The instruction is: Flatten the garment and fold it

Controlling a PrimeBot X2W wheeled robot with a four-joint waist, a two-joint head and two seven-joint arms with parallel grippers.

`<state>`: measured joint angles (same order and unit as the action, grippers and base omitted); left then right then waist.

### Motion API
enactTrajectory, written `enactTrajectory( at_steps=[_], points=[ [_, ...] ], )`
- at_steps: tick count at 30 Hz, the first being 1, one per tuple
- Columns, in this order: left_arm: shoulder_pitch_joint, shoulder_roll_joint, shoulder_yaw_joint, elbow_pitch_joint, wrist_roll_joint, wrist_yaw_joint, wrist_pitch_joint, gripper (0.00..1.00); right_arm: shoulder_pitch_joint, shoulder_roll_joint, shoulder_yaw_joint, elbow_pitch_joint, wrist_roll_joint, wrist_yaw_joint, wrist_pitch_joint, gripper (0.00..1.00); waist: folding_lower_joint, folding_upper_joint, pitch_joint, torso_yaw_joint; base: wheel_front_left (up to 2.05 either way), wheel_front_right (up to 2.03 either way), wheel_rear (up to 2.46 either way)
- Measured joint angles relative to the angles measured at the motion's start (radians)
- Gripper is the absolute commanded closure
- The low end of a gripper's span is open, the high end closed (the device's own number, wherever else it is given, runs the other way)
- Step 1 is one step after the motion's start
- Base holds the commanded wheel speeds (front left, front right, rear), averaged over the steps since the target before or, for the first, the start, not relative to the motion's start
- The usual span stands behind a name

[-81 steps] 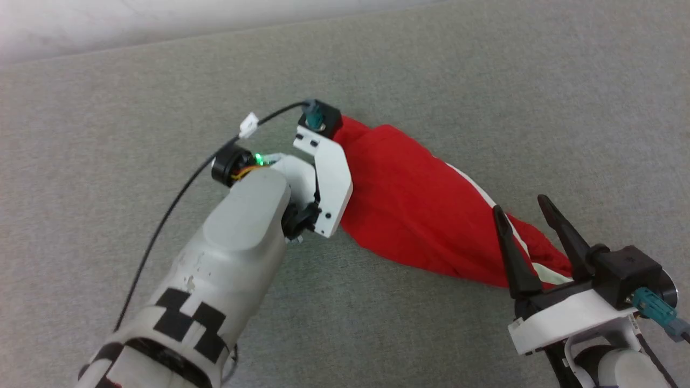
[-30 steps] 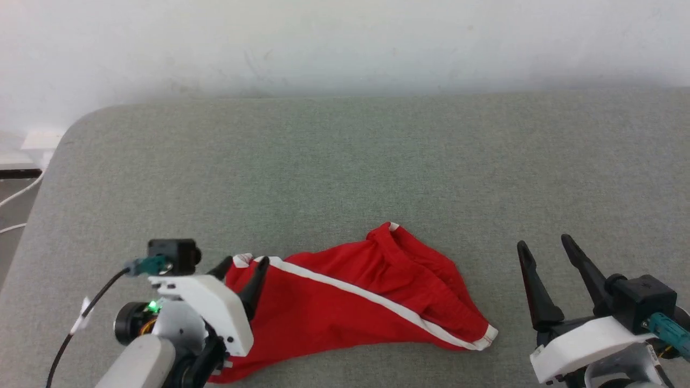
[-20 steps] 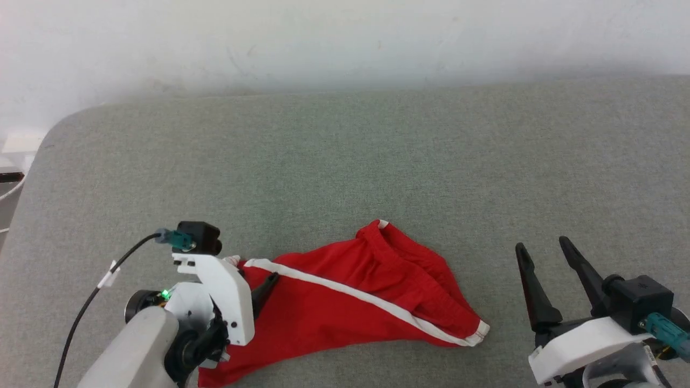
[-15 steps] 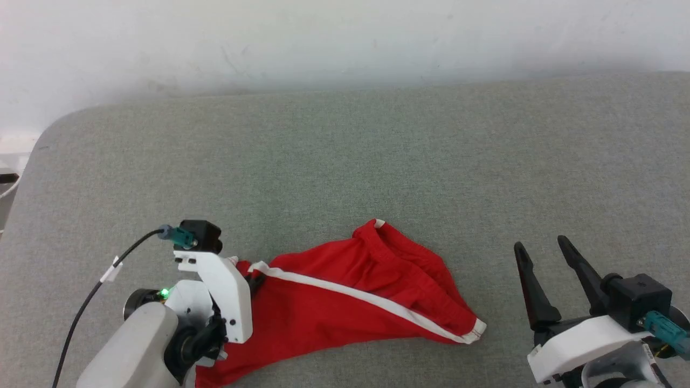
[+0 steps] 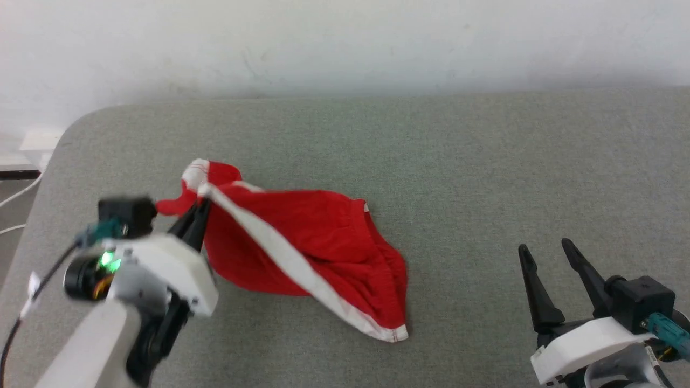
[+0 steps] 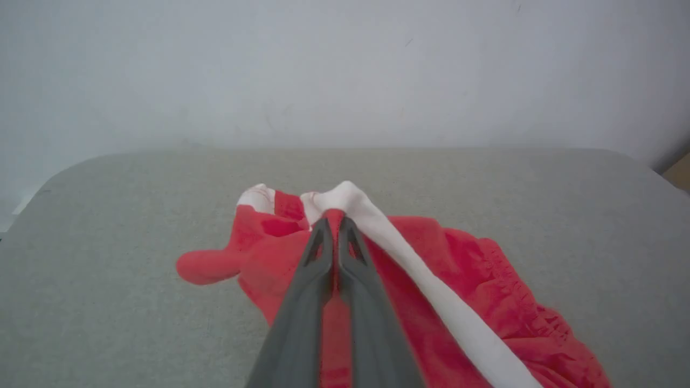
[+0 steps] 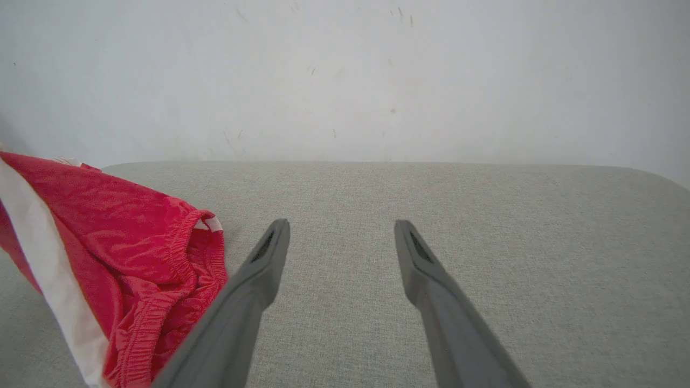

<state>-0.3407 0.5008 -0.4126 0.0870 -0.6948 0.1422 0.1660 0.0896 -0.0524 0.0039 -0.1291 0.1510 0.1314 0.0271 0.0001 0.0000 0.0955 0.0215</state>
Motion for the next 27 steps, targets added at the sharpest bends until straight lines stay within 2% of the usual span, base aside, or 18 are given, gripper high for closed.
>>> enactTrajectory(
  at_steps=[3, 7, 9, 11, 12, 13, 16, 22, 24, 27],
  points=[
    [0.158, 0.022, 0.034, -0.080, -0.012, 0.067, -0.020, 1.00, 0.010, 0.000, -0.004, -0.001, 0.001, 0.000, 0.000, 0.00, -0.0002, 0.0000, -0.005, 0.012, 0.00, 0.00, 0.00],
    [0.385, 0.023, 0.058, -0.136, -0.064, 0.154, -0.018, 1.00, 0.019, 0.000, -0.002, -0.002, 0.007, 0.000, 0.006, 0.00, -0.0002, 0.0000, -0.010, 0.031, 0.00, 0.00, 0.00],
    [0.472, 0.022, 0.068, -0.134, -0.079, 0.181, -0.019, 1.00, 0.019, 0.000, 0.001, -0.002, 0.008, 0.000, 0.008, 0.00, -0.0002, 0.0001, -0.014, 0.040, 0.00, 0.00, 0.00],
    [0.528, 0.018, 0.071, -0.120, -0.105, 0.191, -0.016, 1.00, 0.019, 0.000, 0.001, -0.002, 0.008, 0.000, 0.009, 0.00, -0.0003, 0.0000, -0.017, 0.049, 0.00, 0.00, 0.00],
    [0.547, 0.016, 0.070, -0.108, -0.117, 0.193, -0.011, 0.70, 0.019, 0.000, 0.003, -0.002, 0.008, 0.000, 0.013, 0.00, -0.0002, 0.0000, -0.019, 0.053, 0.00, 0.00, 0.00],
    [0.563, 0.012, 0.069, -0.094, -0.128, 0.194, -0.003, 0.02, 0.020, 0.000, 0.006, -0.002, 0.008, 0.000, 0.016, 0.00, -0.0002, 0.0000, -0.023, 0.055, 0.00, 0.00, 0.00],
    [0.578, -0.006, 0.083, -0.082, -0.132, 0.198, -0.037, 0.00, 0.023, 0.000, 0.009, -0.002, 0.007, 0.000, 0.016, 0.00, -0.0003, 0.0000, -0.031, 0.060, 0.00, 0.00, 0.00],
    [0.542, -0.016, 0.136, -0.106, -0.088, 0.215, -0.186, 0.00, 0.028, 0.000, 0.009, -0.003, 0.007, 0.000, 0.025, 0.00, -0.0002, 0.0000, -0.042, 0.056, 0.00, 0.00, 0.00],
    [0.512, -0.009, 0.130, -0.123, -0.074, 0.199, -0.194, 0.00, 0.030, 0.000, 0.009, -0.003, 0.008, 0.000, 0.025, 0.00, -0.0002, 0.0000, -0.044, 0.051, 0.00, 0.00, 0.00],
    [0.436, 0.018, 0.085, -0.144, -0.046, 0.149, -0.157, 0.00, 0.032, 0.000, 0.010, -0.004, 0.008, 0.000, 0.026, 0.00, -0.0001, 0.0000, -0.041, 0.045, 0.00, 0.00, 0.00]
  ],
)
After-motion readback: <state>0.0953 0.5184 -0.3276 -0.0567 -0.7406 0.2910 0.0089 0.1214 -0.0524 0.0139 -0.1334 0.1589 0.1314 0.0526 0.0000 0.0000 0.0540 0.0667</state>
